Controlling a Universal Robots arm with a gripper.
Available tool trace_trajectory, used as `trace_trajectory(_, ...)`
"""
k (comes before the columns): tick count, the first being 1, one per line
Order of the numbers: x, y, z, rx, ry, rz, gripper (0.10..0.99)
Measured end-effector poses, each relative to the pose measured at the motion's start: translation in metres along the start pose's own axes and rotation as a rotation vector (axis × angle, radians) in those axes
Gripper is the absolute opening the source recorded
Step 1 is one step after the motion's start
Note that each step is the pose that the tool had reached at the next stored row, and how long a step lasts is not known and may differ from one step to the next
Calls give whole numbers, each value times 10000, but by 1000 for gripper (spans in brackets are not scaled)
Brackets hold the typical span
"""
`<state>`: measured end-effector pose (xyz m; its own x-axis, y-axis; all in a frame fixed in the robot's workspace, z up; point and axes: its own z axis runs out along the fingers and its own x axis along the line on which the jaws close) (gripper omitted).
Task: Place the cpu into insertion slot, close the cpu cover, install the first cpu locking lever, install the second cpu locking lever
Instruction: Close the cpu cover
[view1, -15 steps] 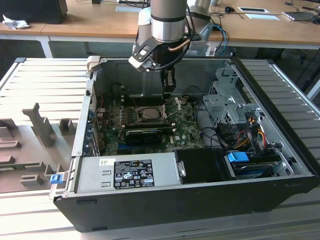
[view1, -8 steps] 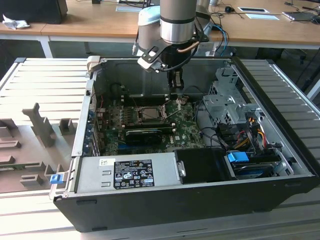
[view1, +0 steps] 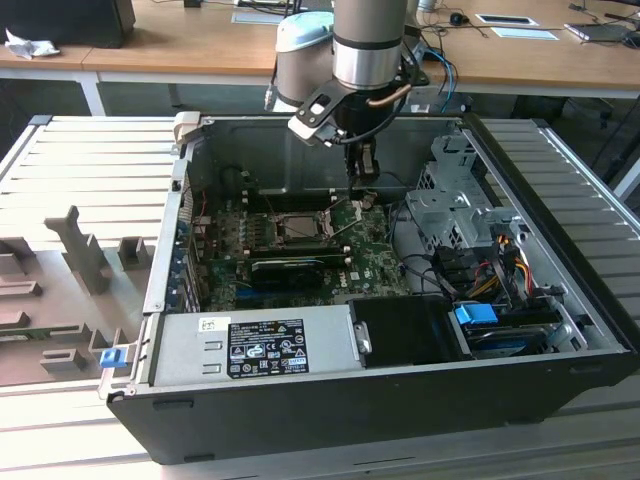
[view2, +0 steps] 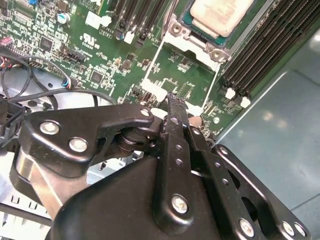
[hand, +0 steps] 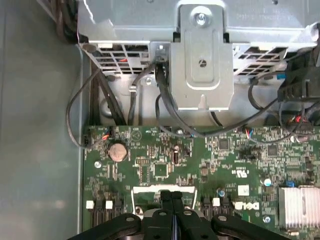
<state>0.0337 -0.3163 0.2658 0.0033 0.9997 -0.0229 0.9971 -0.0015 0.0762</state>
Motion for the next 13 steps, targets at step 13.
trace_trajectory(13,1,142,42,0,2,-1,106)
